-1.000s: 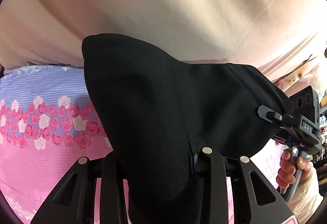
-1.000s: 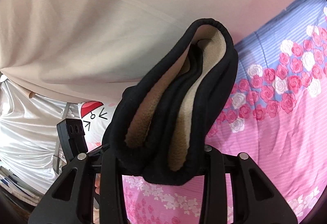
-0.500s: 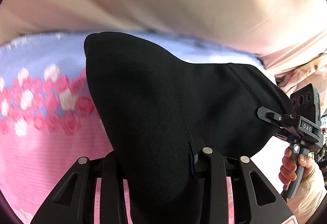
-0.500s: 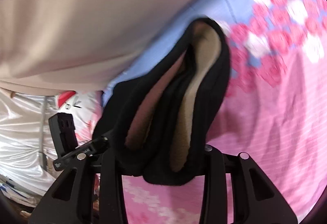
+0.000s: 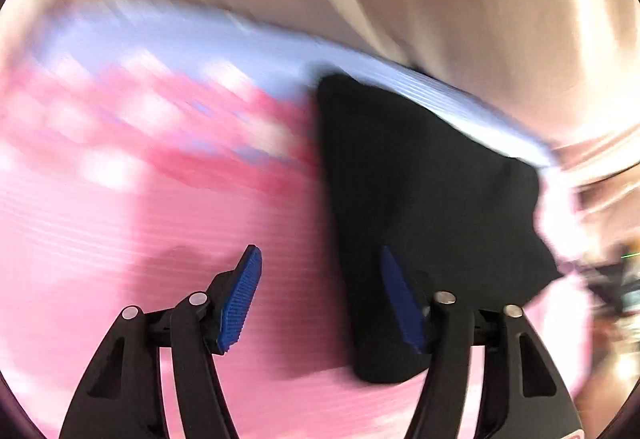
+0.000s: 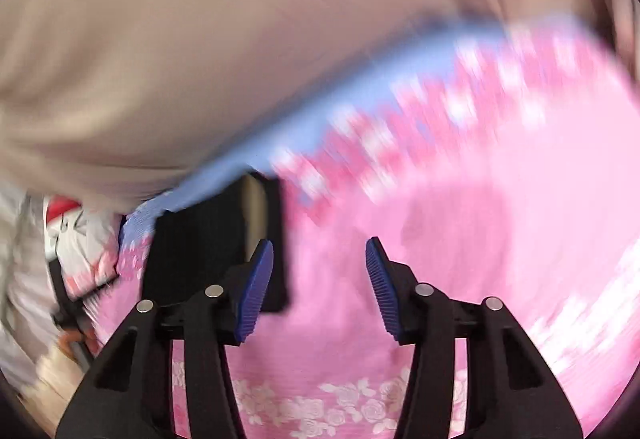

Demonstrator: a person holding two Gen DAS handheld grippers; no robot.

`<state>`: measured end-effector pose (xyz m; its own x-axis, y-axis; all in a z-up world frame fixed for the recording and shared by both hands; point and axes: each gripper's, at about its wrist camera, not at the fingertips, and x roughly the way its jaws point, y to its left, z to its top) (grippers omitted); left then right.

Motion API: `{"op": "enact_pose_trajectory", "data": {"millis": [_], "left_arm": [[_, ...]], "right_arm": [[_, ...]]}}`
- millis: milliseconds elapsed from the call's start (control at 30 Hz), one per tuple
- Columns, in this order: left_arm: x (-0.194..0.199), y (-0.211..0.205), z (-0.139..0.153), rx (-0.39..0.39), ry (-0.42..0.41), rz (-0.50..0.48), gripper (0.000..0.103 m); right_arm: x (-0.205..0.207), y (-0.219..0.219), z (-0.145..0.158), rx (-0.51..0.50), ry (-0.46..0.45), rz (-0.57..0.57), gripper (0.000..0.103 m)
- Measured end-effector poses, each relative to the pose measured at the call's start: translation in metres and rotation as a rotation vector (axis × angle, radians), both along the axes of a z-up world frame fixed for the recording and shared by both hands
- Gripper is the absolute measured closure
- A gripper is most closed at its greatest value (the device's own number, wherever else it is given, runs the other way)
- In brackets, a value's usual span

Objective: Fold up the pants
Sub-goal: 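Lower the folded pants onto the sheet and open both tools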

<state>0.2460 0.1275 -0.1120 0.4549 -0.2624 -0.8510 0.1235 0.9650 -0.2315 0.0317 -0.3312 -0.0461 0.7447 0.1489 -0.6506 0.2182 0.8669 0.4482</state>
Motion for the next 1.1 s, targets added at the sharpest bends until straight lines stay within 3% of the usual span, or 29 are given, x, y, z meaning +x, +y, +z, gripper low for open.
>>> {"op": "enact_pose_trajectory", "data": {"millis": [33, 67, 133, 200, 233, 333, 367, 400, 467, 500, 533, 600, 667, 767, 867, 933, 967, 1000, 1067, 1100], "left_arm": [[-0.006, 0.002, 0.026, 0.104, -0.077, 0.034, 0.047], [-0.009, 0.002, 0.043, 0.126, -0.122, 0.051, 0.047], [-0.009, -0.009, 0.077, 0.106, -0.194, 0.054, 0.042], [0.0, -0.04, 0.093, 0.086, -0.206, 0.015, 0.034], [0.004, -0.055, 0.09, 0.091, -0.196, 0.003, 0.027], [0.018, -0.103, 0.055, 0.183, -0.126, -0.012, 0.027], [0.024, -0.114, 0.032, 0.223, -0.088, -0.01, 0.027], [0.027, -0.119, 0.012, 0.247, -0.05, -0.004, 0.027], [0.032, -0.117, -0.024, 0.273, 0.016, 0.008, 0.023], [0.029, -0.109, -0.033, 0.227, -0.005, 0.015, 0.016], [0.026, -0.101, -0.035, 0.197, -0.021, 0.035, 0.006], [0.028, -0.083, -0.039, 0.115, 0.013, 0.061, 0.005], [0.026, -0.073, -0.037, 0.082, 0.034, 0.067, 0.005], [0.022, -0.076, -0.026, 0.151, 0.011, 0.057, 0.009], [0.011, -0.079, -0.006, 0.165, -0.038, 0.069, 0.012], [0.009, -0.086, 0.005, 0.173, -0.051, 0.067, 0.012], [0.01, -0.091, 0.003, 0.205, -0.045, 0.063, 0.012], [0.011, -0.095, 0.001, 0.234, -0.043, 0.064, 0.012], [0.01, -0.1, -0.004, 0.275, -0.035, 0.059, 0.012], [0.012, -0.101, -0.005, 0.278, -0.028, 0.056, 0.012]], "right_arm": [[0.009, 0.015, 0.015, -0.033, -0.024, 0.044, 0.061], [0.026, 0.042, 0.028, -0.066, -0.04, 0.111, 0.061], [0.063, 0.079, 0.029, -0.067, -0.031, 0.21, 0.061], [0.096, 0.114, 0.014, -0.054, -0.025, 0.289, 0.061], [0.116, 0.131, -0.001, -0.063, -0.003, 0.331, 0.061], [0.154, 0.149, -0.049, -0.06, 0.092, 0.348, 0.063], [0.163, 0.144, -0.072, -0.097, 0.154, 0.318, 0.07], [0.162, 0.137, -0.085, -0.1, 0.168, 0.3, 0.102], [0.154, 0.108, -0.098, -0.017, 0.135, 0.259, 0.103], [0.148, 0.088, -0.104, 0.092, 0.126, 0.225, 0.103], [0.143, 0.076, -0.104, 0.097, 0.137, 0.173, 0.103], [0.132, 0.063, -0.1, 0.084, 0.15, 0.132, 0.098], [0.125, 0.061, -0.094, -0.065, 0.251, 0.029, 0.096], [0.11, 0.079, -0.06, -0.052, 0.118, 0.055, 0.096], [0.113, 0.126, -0.046, -0.063, 0.046, 0.203, 0.096], [0.126, 0.145, -0.07, -0.096, 0.127, 0.264, 0.097], [0.13, 0.145, -0.085, -0.116, 0.177, 0.262, 0.103], [0.133, 0.14, -0.104, -0.098, 0.205, 0.256, 0.103], [0.128, 0.123, -0.109, 0.032, 0.173, 0.198, 0.103], [0.127, 0.122, -0.104, 0.046, 0.166, 0.174, 0.097]]}}
